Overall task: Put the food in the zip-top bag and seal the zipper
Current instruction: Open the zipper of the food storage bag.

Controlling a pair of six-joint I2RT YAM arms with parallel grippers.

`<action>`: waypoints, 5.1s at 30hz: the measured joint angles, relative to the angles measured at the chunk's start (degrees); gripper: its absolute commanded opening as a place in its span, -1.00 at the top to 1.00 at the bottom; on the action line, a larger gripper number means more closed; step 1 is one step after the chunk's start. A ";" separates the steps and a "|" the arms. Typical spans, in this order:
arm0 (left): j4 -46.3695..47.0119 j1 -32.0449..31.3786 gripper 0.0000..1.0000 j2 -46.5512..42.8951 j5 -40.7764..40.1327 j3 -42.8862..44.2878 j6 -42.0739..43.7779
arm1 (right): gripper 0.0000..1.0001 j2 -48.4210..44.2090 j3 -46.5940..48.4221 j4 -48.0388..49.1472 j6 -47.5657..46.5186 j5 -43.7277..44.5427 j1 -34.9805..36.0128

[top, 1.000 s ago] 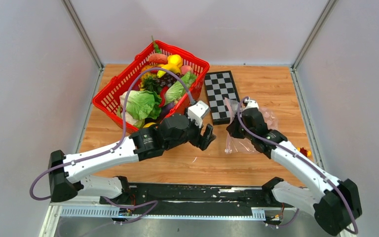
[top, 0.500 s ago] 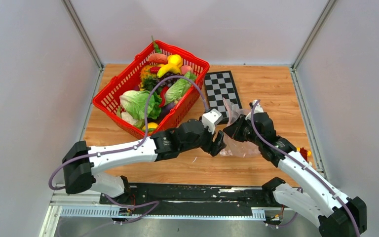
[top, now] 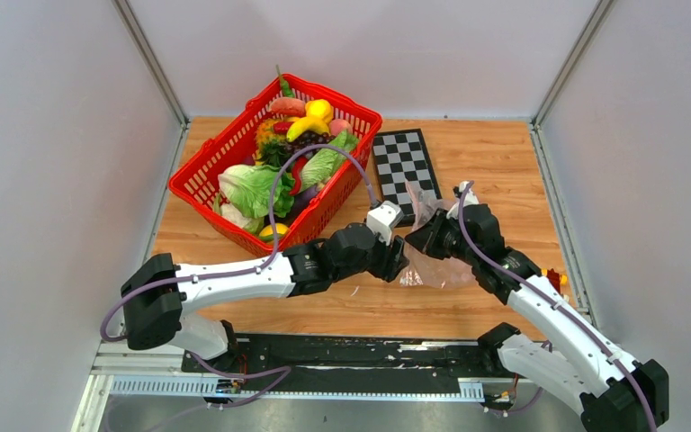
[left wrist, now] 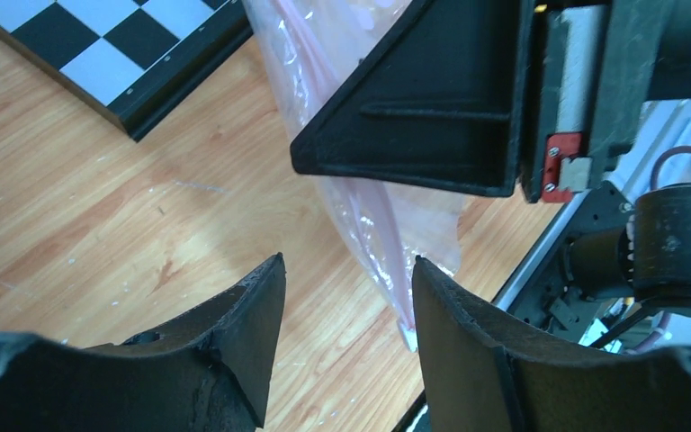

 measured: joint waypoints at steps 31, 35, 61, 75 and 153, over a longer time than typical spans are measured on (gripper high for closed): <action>7.21 -0.02 1.00 5.03 3.76 -0.11 -1.86 | 0.90 -2.38 2.78 -4.87 -3.26 -4.04 0.00; 7.69 -0.04 1.00 5.03 3.72 -0.39 -1.90 | 0.69 -2.93 2.78 -5.35 -3.26 -3.76 0.00; 3.52 -0.02 1.00 4.26 3.56 -0.46 -1.05 | 0.48 -1.25 9.90 -12.28 -14.08 -0.66 0.00; 1.81 -0.02 1.00 4.26 3.08 2.47 -1.36 | 0.42 0.11 10.43 -14.78 -17.86 -5.03 2.71; -2.12 1.57 0.01 6.21 1.97 9.60 -4.63 | 1.00 1.38 15.98 -24.28 -18.86 13.66 7.21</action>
